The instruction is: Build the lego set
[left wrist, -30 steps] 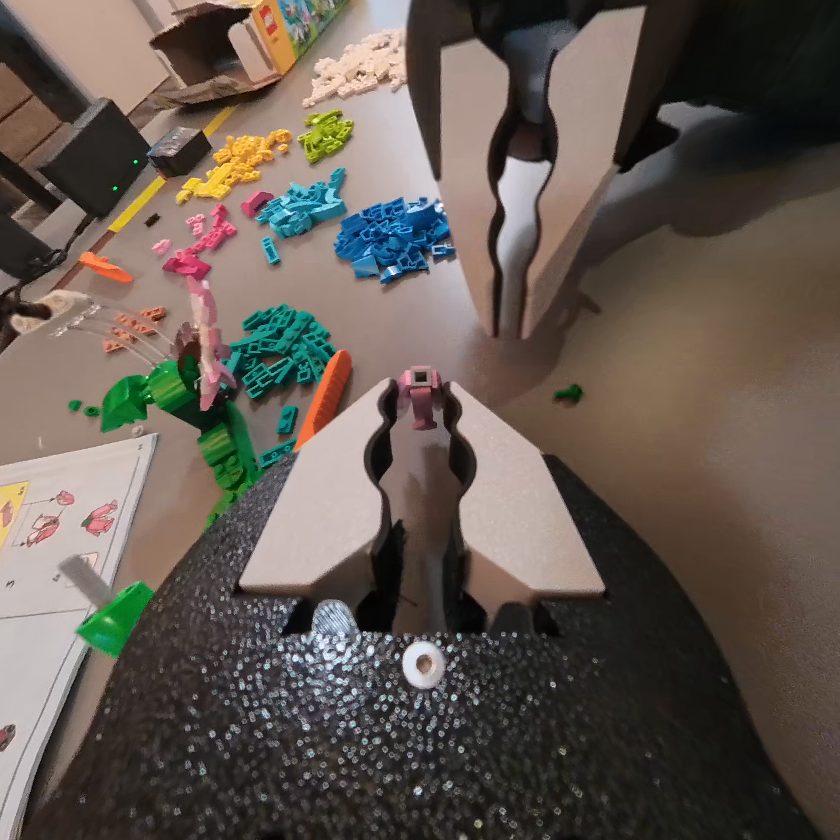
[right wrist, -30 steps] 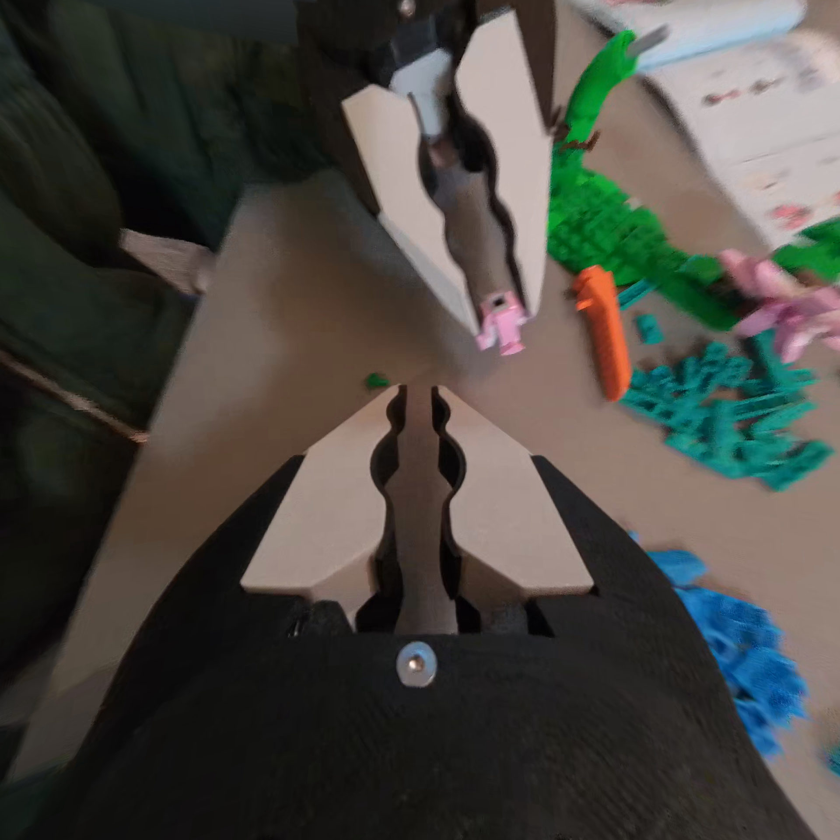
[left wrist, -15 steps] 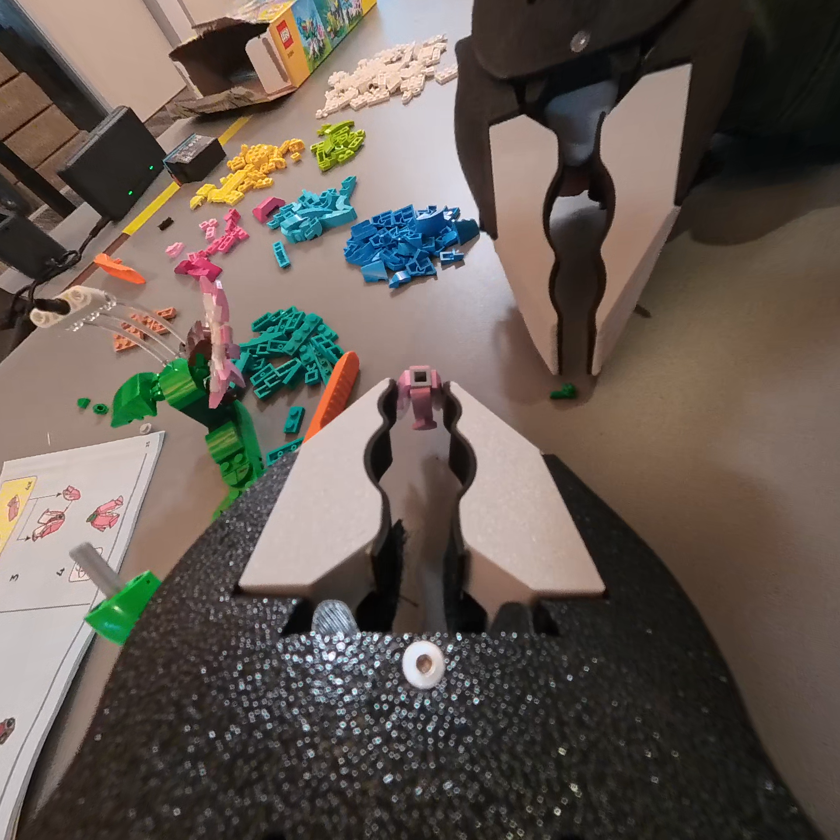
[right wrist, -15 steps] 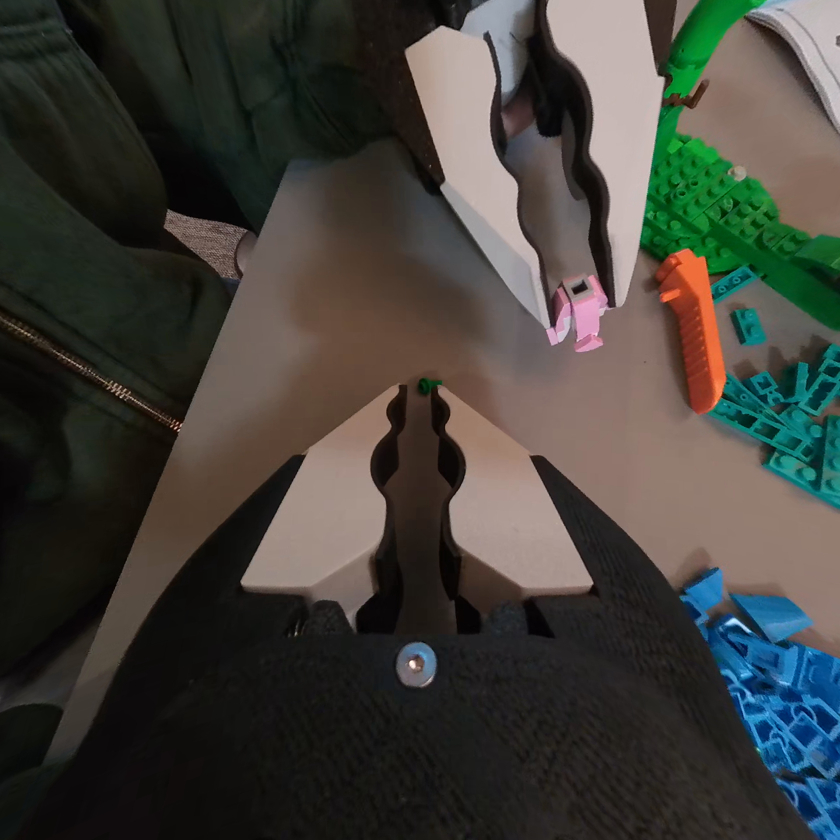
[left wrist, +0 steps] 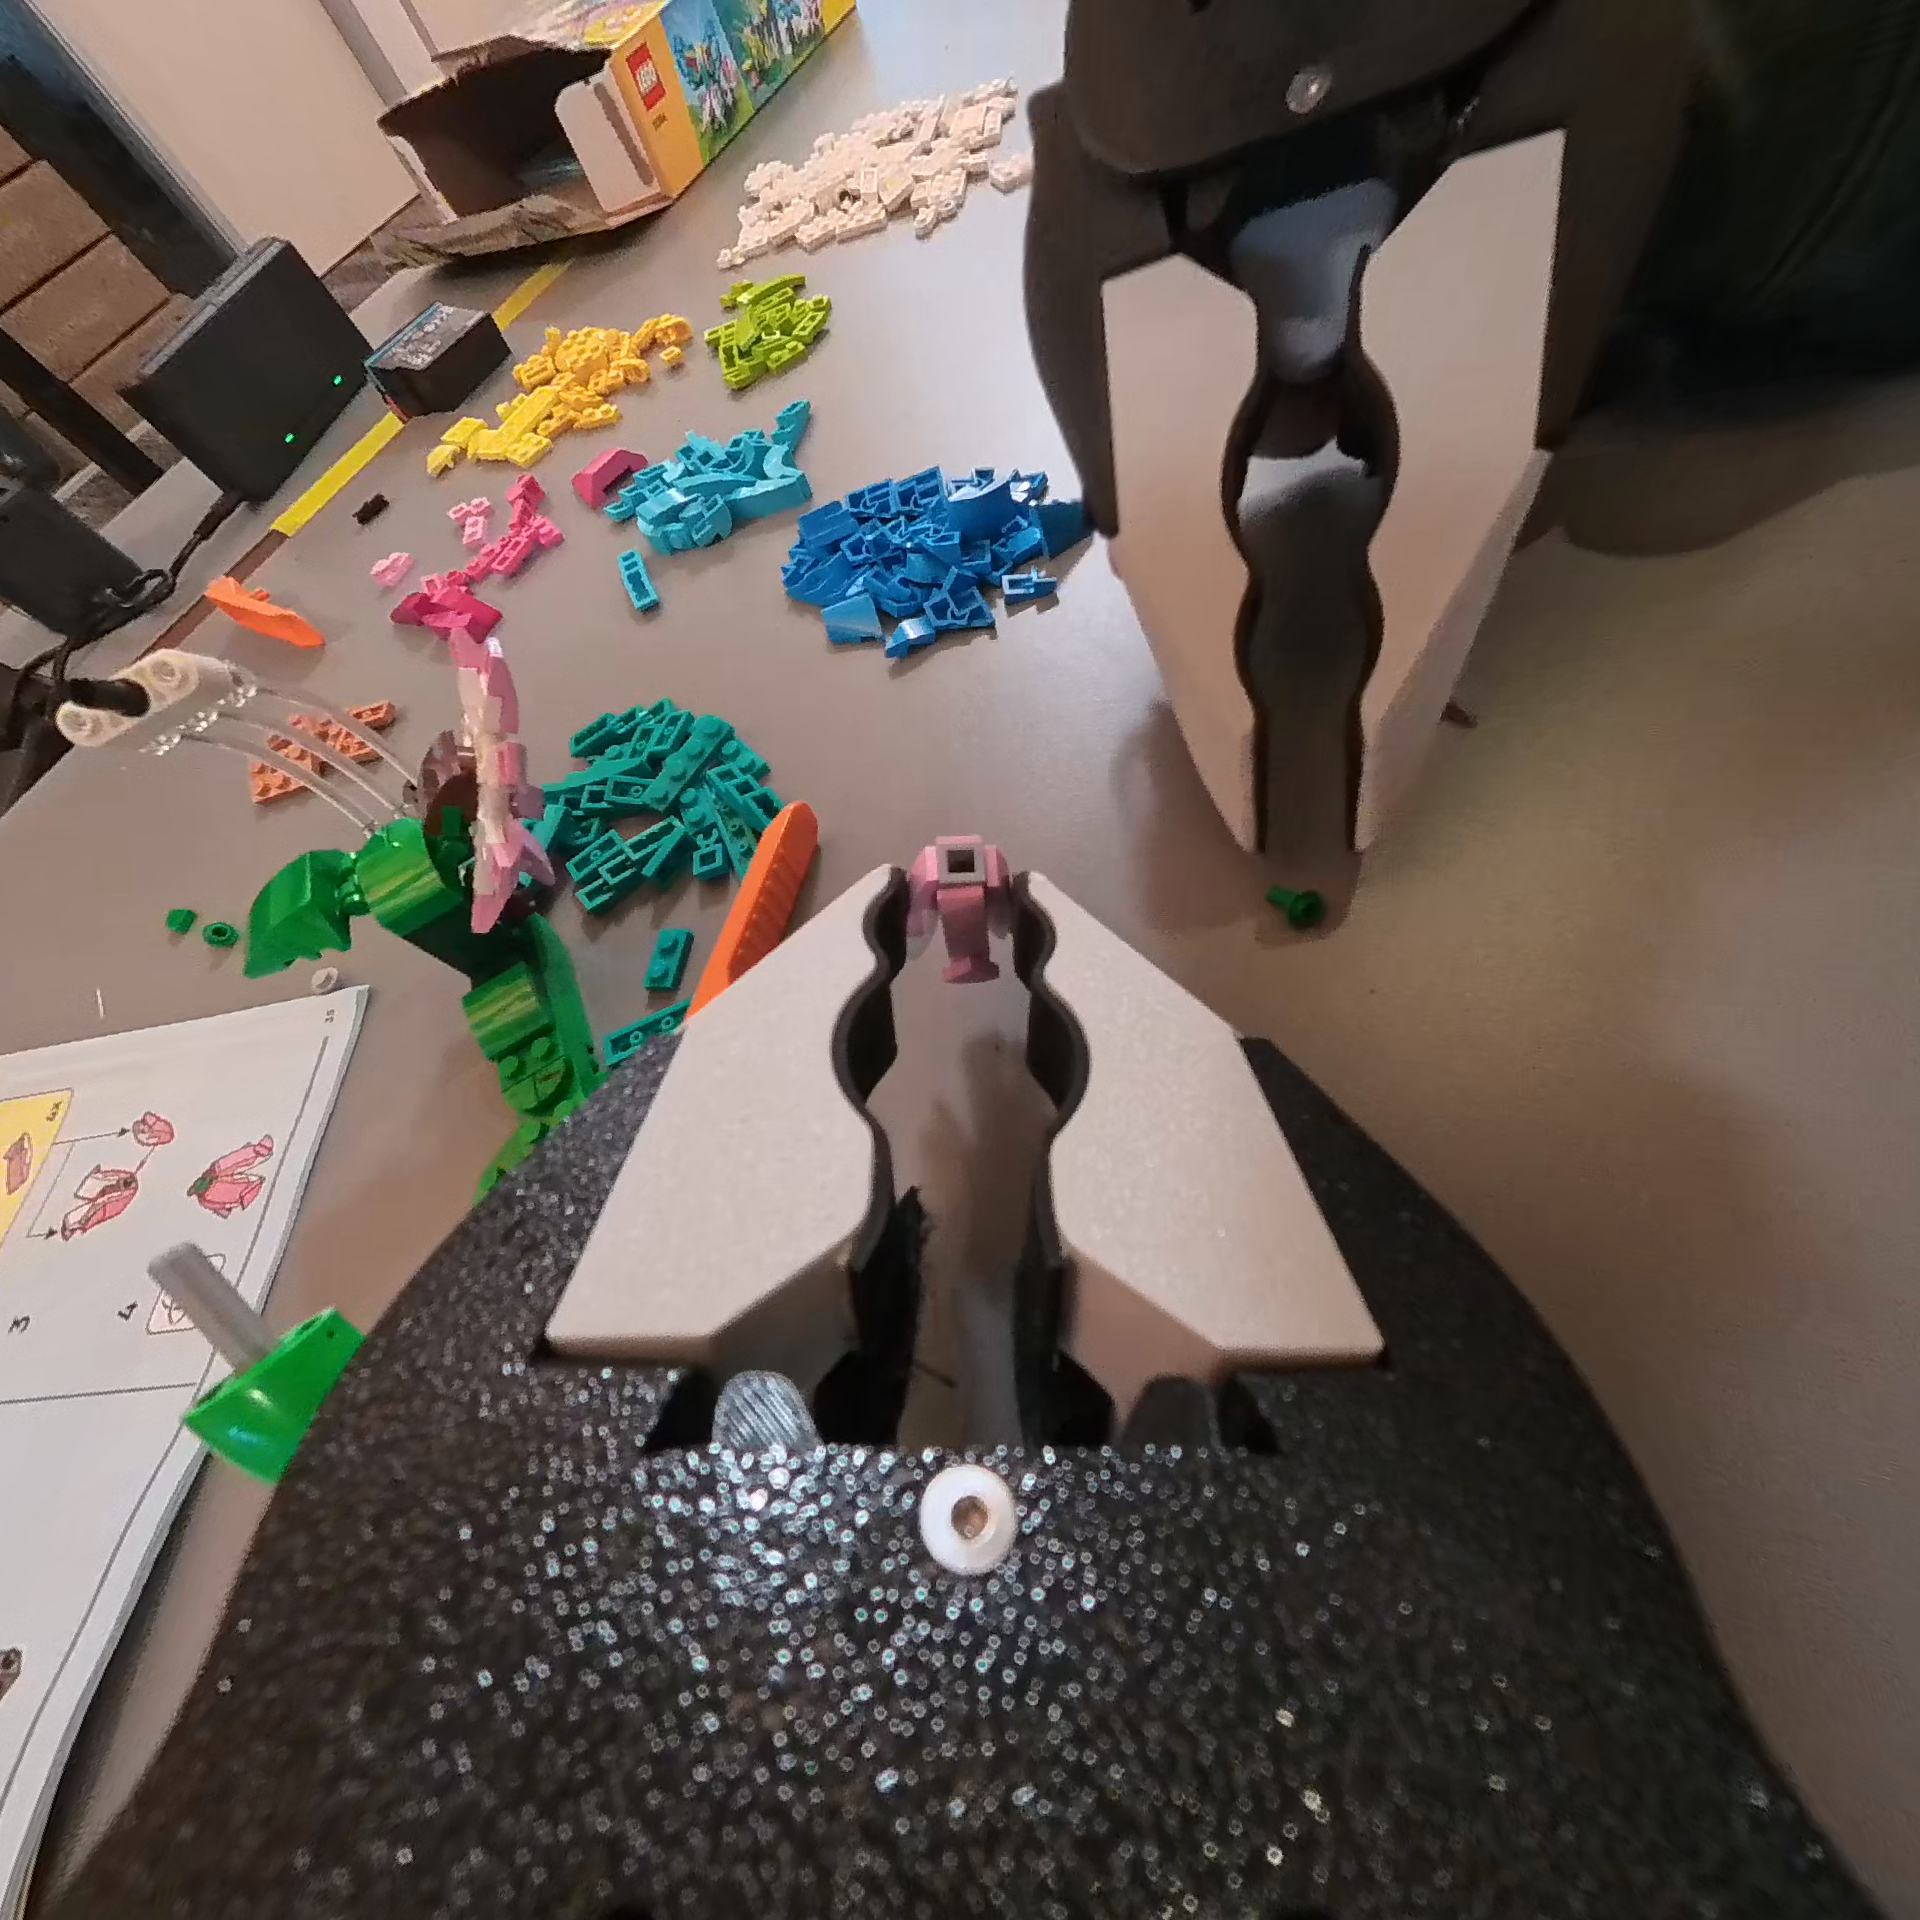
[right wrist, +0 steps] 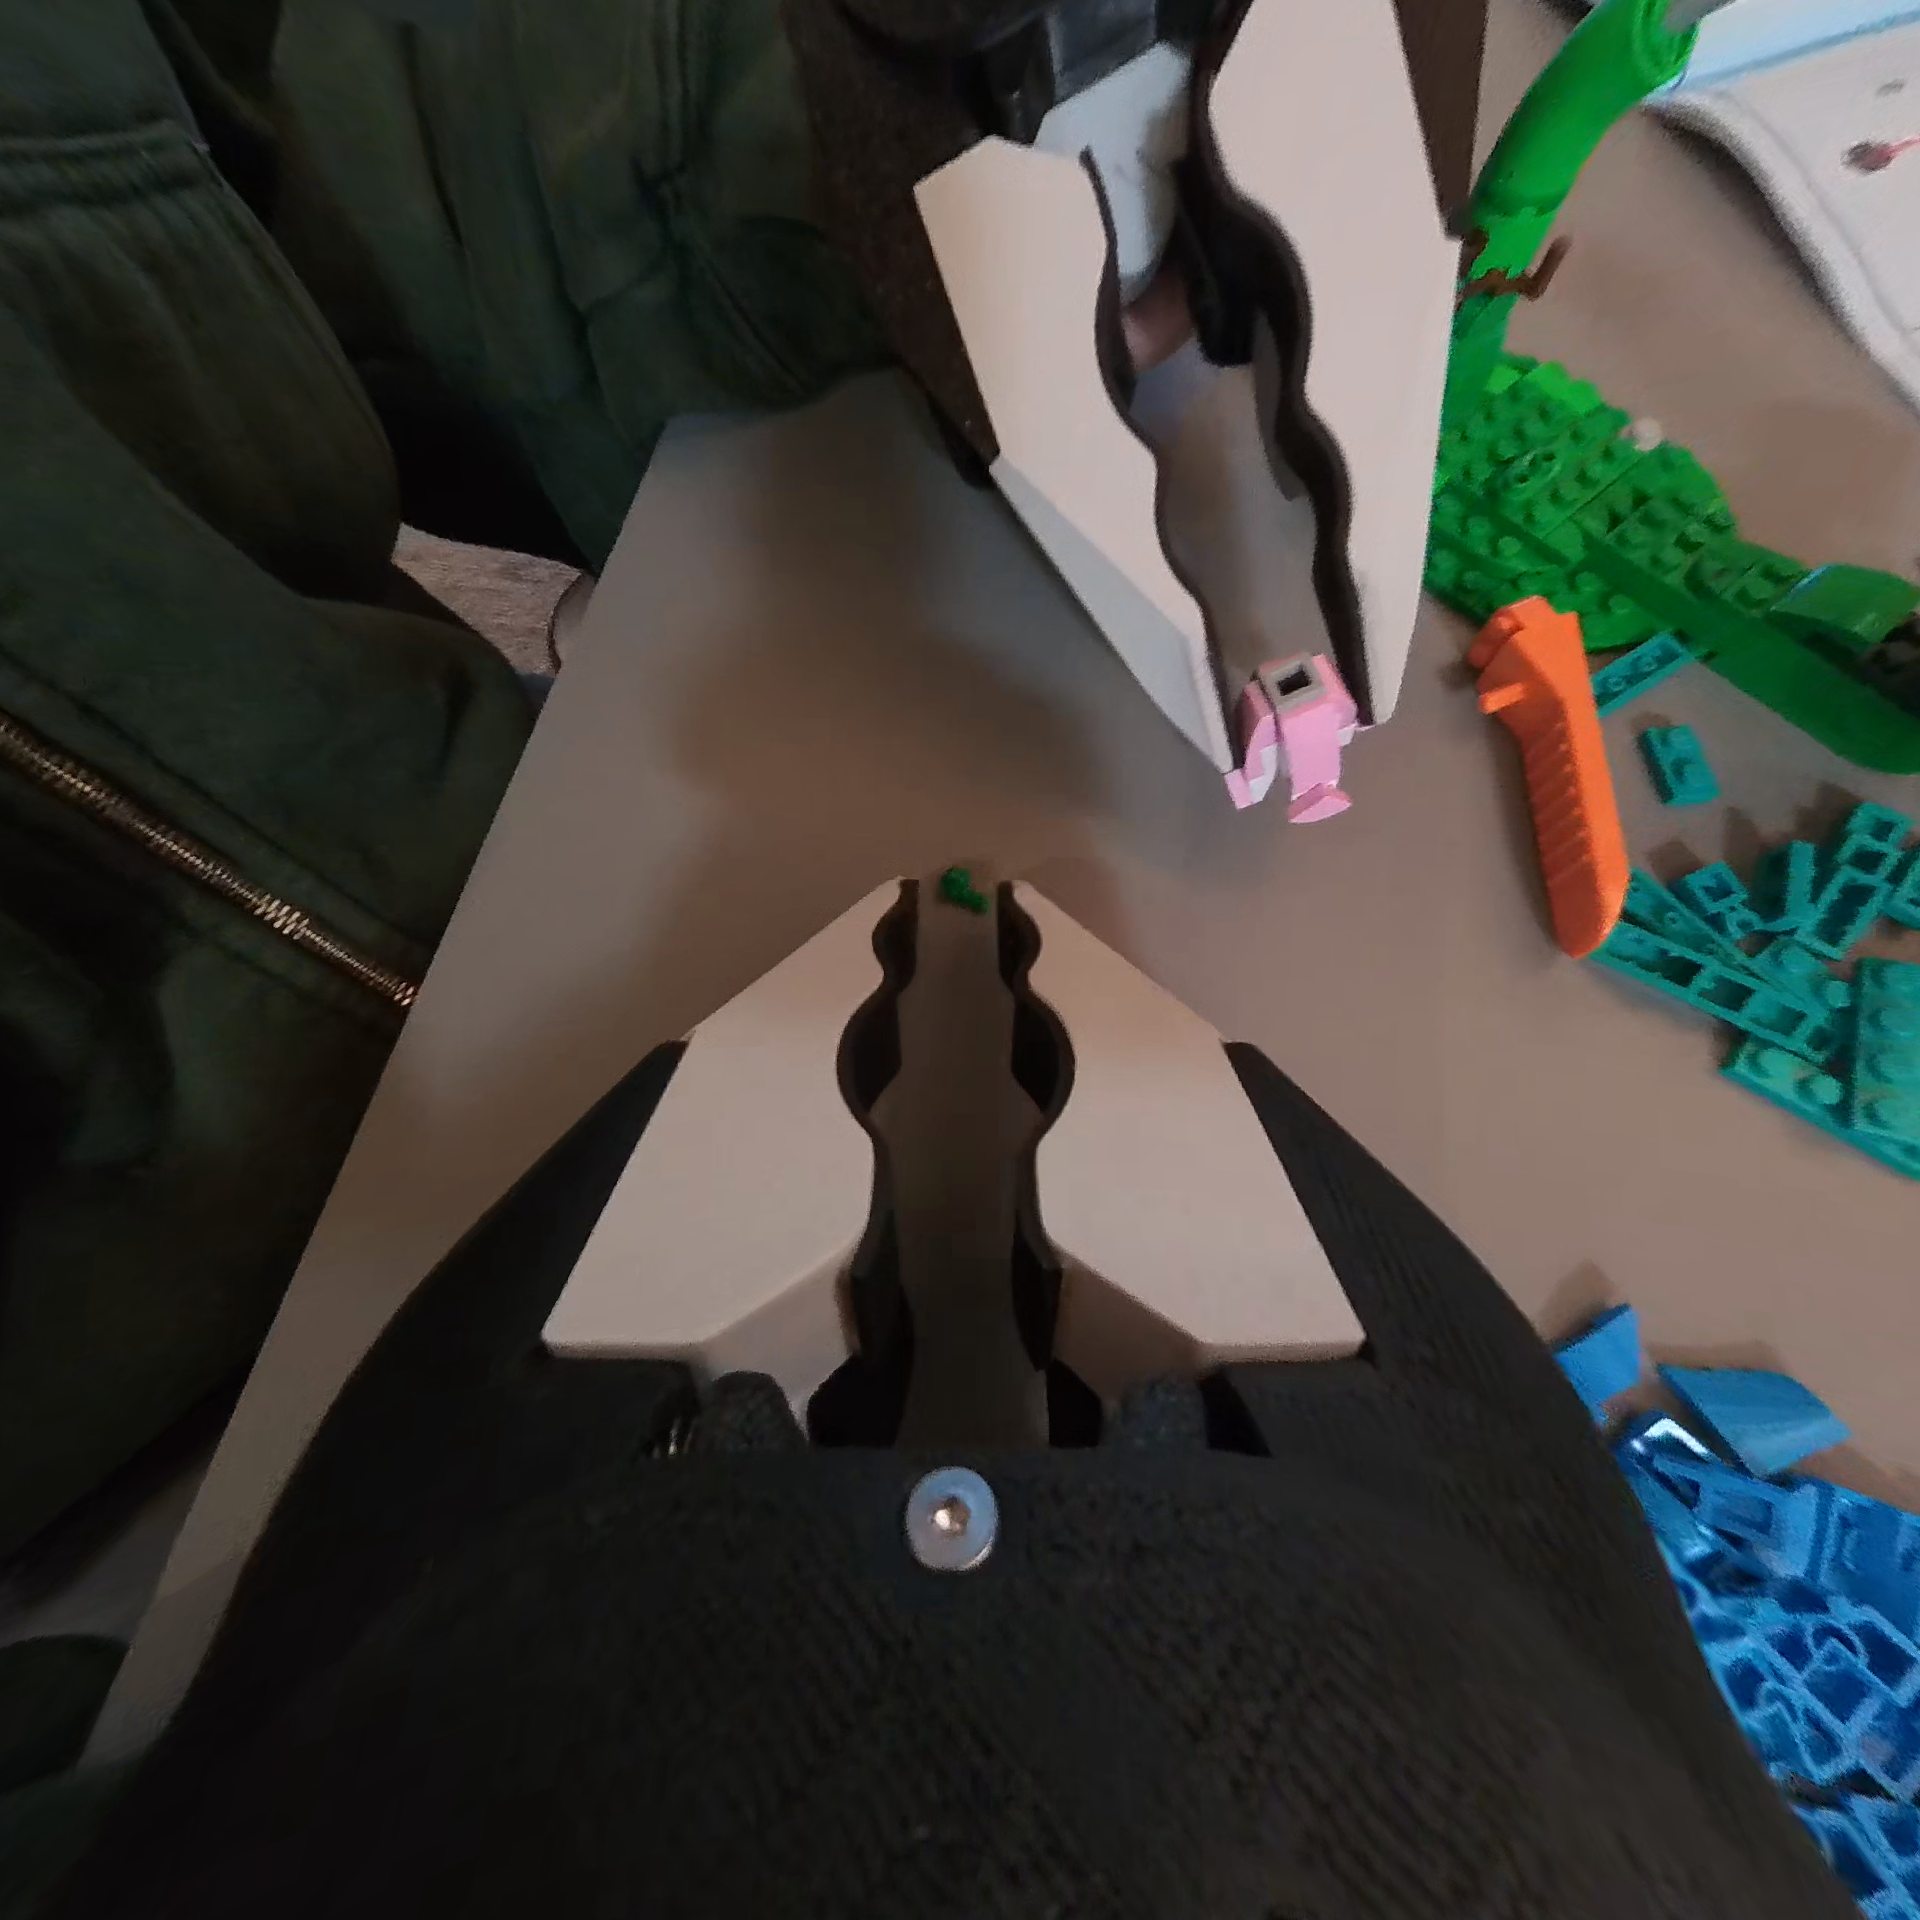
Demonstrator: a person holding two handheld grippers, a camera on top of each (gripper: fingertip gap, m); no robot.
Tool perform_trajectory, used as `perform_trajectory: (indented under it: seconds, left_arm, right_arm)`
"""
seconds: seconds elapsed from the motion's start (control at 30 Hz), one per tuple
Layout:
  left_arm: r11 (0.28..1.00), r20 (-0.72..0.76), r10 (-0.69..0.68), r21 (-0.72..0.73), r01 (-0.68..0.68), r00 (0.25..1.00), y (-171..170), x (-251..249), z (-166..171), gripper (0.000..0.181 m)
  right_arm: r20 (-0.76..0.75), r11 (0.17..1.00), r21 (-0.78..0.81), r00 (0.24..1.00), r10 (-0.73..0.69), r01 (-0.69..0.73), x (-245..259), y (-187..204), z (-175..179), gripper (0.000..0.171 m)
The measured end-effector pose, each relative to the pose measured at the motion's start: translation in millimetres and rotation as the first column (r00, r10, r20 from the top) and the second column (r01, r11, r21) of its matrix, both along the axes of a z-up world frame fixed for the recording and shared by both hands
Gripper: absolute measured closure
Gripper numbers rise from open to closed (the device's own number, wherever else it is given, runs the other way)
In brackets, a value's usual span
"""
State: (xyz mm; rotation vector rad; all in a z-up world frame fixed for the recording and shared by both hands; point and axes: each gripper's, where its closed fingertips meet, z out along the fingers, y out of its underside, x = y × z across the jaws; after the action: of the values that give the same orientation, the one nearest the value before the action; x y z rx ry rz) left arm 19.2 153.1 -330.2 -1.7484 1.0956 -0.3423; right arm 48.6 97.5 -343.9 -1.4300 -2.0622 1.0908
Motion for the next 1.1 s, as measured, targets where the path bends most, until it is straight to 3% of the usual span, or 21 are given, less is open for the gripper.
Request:
perform_trajectory:
  seconds: [0.03, 0.4, 0.6, 1.1]
  left_arm:
    - [1.000, -0.001, 0.000, -0.001, 0.000, 1.000, -0.1, 0.0, -0.3, 0.163]
    - [1.000, -0.009, -0.006, 0.002, 0.006, 1.000, -0.6, 0.8, -0.7, 0.163]
    - [1.000, -0.013, -0.007, -0.001, 0.007, 1.000, -0.8, 0.8, -1.5, 0.163]
    - [1.000, -0.020, -0.011, 0.002, 0.011, 1.000, -1.4, 1.0, -1.9, 0.163]
  right_arm:
    - [-0.011, 1.000, 0.009, 1.000, -0.002, 0.002, -1.3, 0.4, 0.4, 0.156]
    - [0.007, 0.999, 0.033, 1.000, 0.024, -0.024, -4.5, -4.5, -8.8, 0.149]
    - [0.057, 0.998, -0.032, 0.997, 0.057, -0.056, 7.3, -8.4, -9.5, 0.153]
    - [0.039, 1.000, -0.010, 0.999, 0.012, -0.011, -2.7, -3.6, -11.4, 0.170]
